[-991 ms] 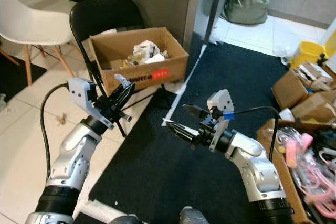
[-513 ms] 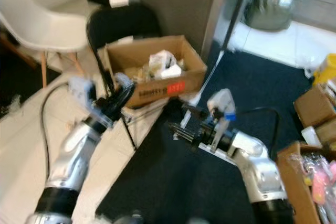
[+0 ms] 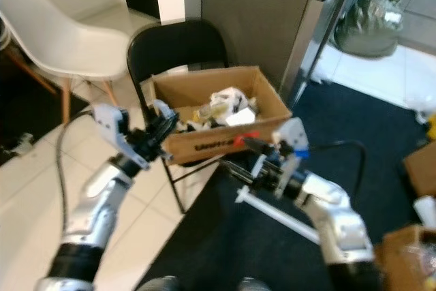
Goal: Picking trash to rubbish bin
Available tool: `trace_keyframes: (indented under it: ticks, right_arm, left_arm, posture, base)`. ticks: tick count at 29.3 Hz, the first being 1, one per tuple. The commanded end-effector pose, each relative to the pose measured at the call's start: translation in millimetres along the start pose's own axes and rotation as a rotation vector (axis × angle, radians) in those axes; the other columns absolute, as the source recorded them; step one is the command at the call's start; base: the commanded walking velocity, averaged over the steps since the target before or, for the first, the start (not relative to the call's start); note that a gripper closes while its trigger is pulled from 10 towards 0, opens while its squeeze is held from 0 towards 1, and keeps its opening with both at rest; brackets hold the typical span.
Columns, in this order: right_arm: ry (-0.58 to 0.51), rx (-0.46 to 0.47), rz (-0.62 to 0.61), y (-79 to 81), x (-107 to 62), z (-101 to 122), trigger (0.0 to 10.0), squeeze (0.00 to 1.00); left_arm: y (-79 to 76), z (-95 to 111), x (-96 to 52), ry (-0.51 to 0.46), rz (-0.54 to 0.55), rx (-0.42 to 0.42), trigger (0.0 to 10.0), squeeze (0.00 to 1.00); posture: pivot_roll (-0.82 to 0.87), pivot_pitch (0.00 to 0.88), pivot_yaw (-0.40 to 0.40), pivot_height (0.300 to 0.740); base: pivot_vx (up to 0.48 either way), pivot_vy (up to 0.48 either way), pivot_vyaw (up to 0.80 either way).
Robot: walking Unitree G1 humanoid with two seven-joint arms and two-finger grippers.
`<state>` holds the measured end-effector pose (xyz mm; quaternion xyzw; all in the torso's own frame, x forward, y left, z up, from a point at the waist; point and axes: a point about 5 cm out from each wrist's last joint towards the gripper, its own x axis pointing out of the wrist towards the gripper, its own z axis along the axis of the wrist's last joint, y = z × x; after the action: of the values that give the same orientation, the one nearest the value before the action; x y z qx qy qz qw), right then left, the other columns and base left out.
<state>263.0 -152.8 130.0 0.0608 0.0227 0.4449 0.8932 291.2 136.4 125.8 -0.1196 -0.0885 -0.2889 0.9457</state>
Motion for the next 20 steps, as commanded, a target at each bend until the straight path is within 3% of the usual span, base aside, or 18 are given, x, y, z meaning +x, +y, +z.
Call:
trace_keyframes:
  ticks: [1,11,17,20]
  right_arm:
    - [0.004,-0.006,-0.007,-1.1,-2.4,1.0,10.0,0.0]
    - [0.027,-0.005,-0.015,-2.3,-1.2,-0.3,10.0,0.0]
    - [0.039,-0.01,-0.013,-1.9,-0.8,-1.4,10.0,0.0]
    - [0.03,-0.014,-0.014,-1.9,-0.6,-0.8,10.0,0.0]
  left_arm:
    - [-3.7,-0.3,2.1,0.002,-0.017,-0.004,10.0,0.0]
    - [-3.8,-0.1,2.9,0.002,-0.018,-0.005,10.0,0.0]
    - [-3.9,-0.2,2.8,0.002,-0.018,-0.006,10.0,0.0]
    - [-3.9,-0.2,2.8,0.002,-0.018,-0.006,10.0,0.0]
  posture:
    - [-0.01,0.0,-0.021,0.74]
    - [-0.01,0.0,-0.021,0.74]
    - [-0.01,0.0,-0.021,0.74]
    - [-0.01,0.0,-0.021,0.74]
  base:
    - [0.424,0.0,0.0]
    - [0.42,0.0,0.0]
    - [0.423,0.0,-0.74]
    - [0.423,0.0,0.0]
